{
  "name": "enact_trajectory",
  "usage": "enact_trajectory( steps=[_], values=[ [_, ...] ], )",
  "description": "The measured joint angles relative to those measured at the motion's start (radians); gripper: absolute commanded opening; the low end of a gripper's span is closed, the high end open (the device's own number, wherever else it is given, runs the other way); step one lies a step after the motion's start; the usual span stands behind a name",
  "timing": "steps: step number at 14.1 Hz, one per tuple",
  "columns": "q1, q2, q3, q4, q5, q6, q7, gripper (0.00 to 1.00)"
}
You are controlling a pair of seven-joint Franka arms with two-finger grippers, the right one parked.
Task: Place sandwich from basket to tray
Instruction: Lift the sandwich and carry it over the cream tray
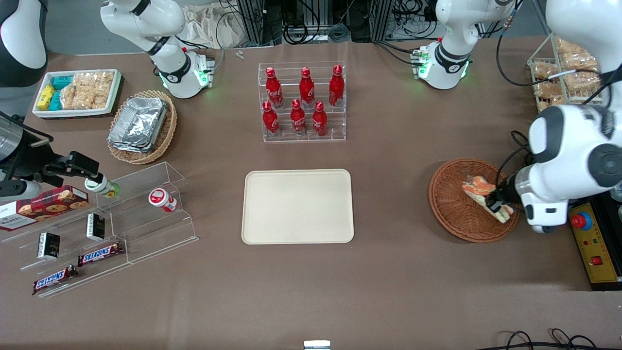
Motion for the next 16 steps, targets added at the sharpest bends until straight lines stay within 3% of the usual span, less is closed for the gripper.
enact_trajectory(
  steps=[4, 8, 11, 16],
  values=[
    [0.002, -0.007, -0.054, 0.215, -0.010, -0.223, 0.131, 0.08],
    [-0.003, 0.005, -0.226, 0.248, -0.058, -0.225, 0.194, 0.10],
    [-0.045, 0.057, -0.334, 0.220, -0.060, -0.055, 0.194, 0.06],
    [-0.212, 0.236, -0.342, 0.126, -0.059, 0.265, 0.194, 0.06]
  ],
)
